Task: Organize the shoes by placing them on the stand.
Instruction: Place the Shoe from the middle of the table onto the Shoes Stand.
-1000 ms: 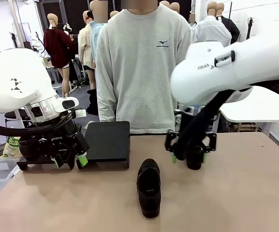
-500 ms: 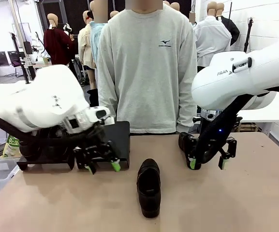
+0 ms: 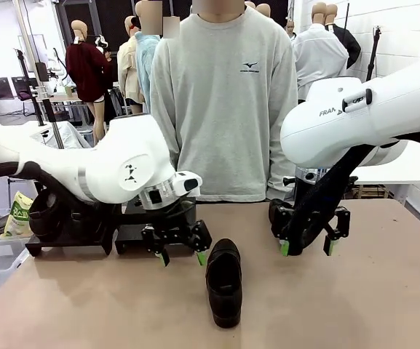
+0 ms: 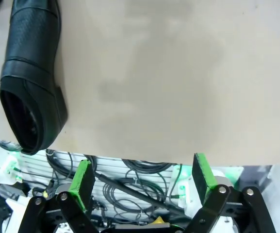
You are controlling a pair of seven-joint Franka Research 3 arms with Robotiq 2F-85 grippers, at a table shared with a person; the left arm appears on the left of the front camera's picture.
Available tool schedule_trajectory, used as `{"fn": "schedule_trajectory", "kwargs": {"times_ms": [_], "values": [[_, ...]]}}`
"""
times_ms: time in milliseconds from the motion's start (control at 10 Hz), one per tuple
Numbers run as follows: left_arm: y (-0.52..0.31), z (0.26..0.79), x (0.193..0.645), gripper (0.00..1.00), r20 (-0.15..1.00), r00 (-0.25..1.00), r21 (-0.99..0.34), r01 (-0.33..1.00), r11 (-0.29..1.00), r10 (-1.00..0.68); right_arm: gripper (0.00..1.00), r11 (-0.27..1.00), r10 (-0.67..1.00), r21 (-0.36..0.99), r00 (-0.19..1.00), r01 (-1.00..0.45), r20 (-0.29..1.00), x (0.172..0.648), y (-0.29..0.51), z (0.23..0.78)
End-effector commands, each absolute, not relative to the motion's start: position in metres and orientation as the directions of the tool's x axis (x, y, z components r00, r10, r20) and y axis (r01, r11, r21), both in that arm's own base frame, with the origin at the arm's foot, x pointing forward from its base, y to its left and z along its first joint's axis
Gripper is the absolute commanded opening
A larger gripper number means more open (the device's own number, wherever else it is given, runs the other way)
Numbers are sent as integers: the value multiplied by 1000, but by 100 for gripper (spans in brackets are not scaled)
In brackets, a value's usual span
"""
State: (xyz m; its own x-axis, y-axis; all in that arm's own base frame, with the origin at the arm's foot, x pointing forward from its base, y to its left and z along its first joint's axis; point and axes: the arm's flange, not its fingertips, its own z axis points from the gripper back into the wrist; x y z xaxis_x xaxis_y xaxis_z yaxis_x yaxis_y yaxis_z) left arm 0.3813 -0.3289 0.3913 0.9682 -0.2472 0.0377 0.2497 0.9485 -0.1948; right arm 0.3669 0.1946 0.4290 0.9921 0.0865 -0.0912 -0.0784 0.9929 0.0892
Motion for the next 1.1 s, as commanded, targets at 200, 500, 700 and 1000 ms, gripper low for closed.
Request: {"fn": "schedule_trajectory", "kwargs": {"times_ms": [200, 500, 700, 1000], "values": [[-363, 386, 386, 100, 54, 976, -171, 219, 961, -212, 100, 994, 67, 88, 993, -58, -93, 370, 197, 431], [-370, 381, 376, 100, 58, 990, -170, 134, 976, -126, 100, 994, 67, 88, 993, -58, -93, 370, 197, 431], [-373, 369, 373, 100, 23, 995, -116, 103, 988, -101, 100, 994, 67, 88, 993, -58, -93, 370, 197, 431], [-379, 351, 365, 100, 3, 990, -76, 140, 987, -140, 100, 994, 67, 88, 993, -58, -93, 370, 197, 431]]}}
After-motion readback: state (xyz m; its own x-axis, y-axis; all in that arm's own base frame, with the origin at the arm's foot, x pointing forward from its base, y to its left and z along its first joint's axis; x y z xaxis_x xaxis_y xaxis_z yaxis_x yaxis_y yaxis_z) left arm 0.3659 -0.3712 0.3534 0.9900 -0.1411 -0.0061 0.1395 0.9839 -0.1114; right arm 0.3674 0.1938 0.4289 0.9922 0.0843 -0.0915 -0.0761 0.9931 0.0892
